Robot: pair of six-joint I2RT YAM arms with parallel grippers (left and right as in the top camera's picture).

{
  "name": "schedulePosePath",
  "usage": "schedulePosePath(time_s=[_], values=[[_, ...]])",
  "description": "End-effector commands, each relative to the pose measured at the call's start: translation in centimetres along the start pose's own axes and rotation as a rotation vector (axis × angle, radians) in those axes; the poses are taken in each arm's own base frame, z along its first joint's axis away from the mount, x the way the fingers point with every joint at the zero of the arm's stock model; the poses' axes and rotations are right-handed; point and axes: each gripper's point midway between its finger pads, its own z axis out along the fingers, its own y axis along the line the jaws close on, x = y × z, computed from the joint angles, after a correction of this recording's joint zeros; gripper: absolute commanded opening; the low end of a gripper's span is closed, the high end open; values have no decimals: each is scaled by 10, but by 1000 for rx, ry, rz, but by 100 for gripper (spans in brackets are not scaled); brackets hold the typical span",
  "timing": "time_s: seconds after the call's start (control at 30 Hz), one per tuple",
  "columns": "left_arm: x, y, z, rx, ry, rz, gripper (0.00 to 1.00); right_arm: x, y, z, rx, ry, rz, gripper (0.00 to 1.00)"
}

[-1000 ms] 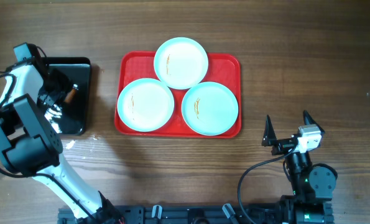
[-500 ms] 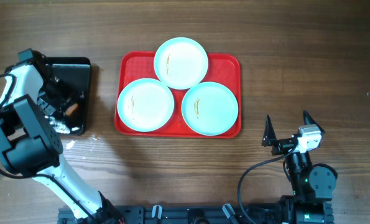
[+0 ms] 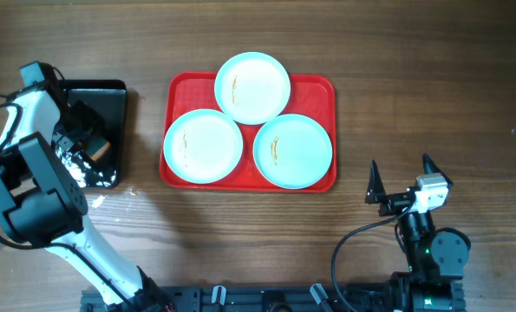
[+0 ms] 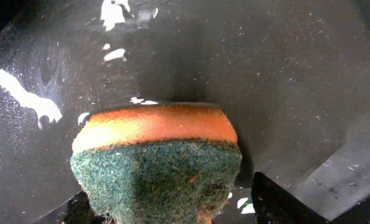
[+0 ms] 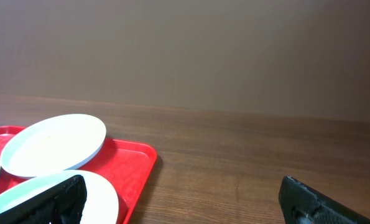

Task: Clean dirty plates on tray and stack at the side
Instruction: 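Grasp the green-and-orange sponge with the left gripper in the water, then lift the sponge out of the water with the left gripper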

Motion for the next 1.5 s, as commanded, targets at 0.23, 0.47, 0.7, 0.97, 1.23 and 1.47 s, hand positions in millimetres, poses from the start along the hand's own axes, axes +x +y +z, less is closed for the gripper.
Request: schedulePosePath(time_s=[0.23,0.47,0.7,0.97,1.23,1.47], values=[[8,5,-8,-13,24,1,4,-1,-3,0,14,-7,-14,100],[-15,-6,-90,64,-152,4,4,-1,-3,0,14,-7,-13,100],[-29,-14,-196,181,-414,7,4,-1,-3,0,14,-7,-14,100],[-44,-21,-185,170,-482,148,4,-1,-3,0,14,-7,-14,100],[-33,-37,-92,228,-296,194,4,-1,-3,0,14,-7,-14,100],[-51,-68,-230,443,-612,277,4,-1,-3,0,14,-7,-14,100]])
